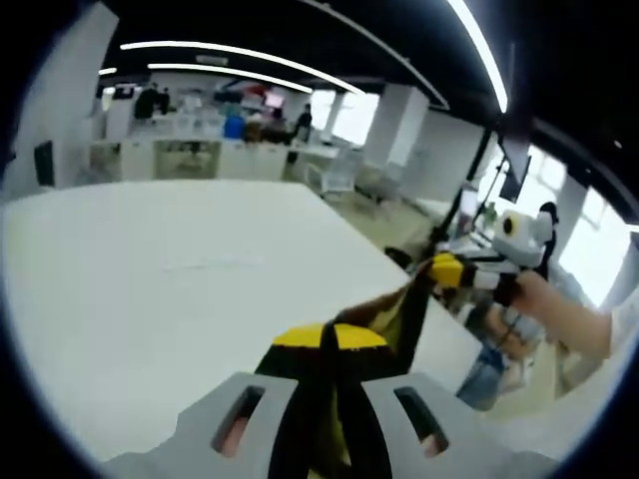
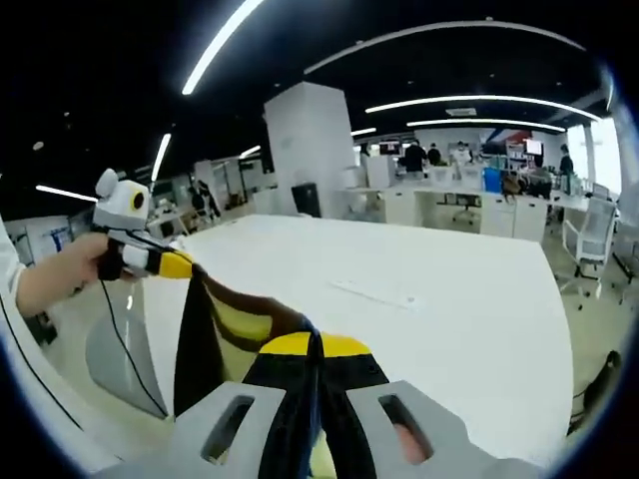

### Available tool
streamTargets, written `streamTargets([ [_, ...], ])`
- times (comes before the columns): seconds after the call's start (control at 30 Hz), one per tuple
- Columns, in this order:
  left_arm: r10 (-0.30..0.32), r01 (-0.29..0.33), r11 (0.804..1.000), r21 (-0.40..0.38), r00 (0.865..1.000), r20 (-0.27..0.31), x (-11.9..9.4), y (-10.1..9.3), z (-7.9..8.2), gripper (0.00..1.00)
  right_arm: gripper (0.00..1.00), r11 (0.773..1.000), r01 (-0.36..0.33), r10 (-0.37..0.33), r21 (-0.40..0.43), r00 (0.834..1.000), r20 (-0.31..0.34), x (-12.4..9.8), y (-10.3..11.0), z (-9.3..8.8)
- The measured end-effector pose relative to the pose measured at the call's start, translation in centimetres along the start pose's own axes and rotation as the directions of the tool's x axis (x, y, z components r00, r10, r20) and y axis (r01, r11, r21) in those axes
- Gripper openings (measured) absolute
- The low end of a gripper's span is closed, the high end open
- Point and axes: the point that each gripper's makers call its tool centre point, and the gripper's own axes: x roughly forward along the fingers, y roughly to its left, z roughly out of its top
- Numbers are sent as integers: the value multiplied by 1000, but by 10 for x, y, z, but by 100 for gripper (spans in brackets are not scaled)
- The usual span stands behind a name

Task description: Fold the garment on the visible template until the final outline fits inside the template.

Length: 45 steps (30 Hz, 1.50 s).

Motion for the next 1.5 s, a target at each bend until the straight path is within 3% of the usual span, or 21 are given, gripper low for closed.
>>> streamTargets([
  [0.33, 10, -11, 998, -63, 1000, -16, 32, 28, 1, 0, 1, 999, 44, -43, 28, 997, -58, 26, -25, -8],
  [0.53, 42, -48, 989, -137, 998, -43, 56, 55, -13, 0, 1, 997, 56, -50, 53, 993, -107, 54, -40, -20],
  [0.67, 99, -104, 992, -70, 993, -68, 69, 70, -17, 0, 1, 996, 68, -58, 60, 987, -151, 69, -49, -32],
  [0.83, 118, -124, 990, -65, 990, -83, 87, 83, -17, 0, 1, 995, 86, -76, 53, 982, -173, 83, -59, -39],
  [1.5, 96, -130, 968, -214, 982, -165, 138, 126, -37, 0, 2, 982, 162, -133, 100, 960, -246, 133, -97, -77],
])
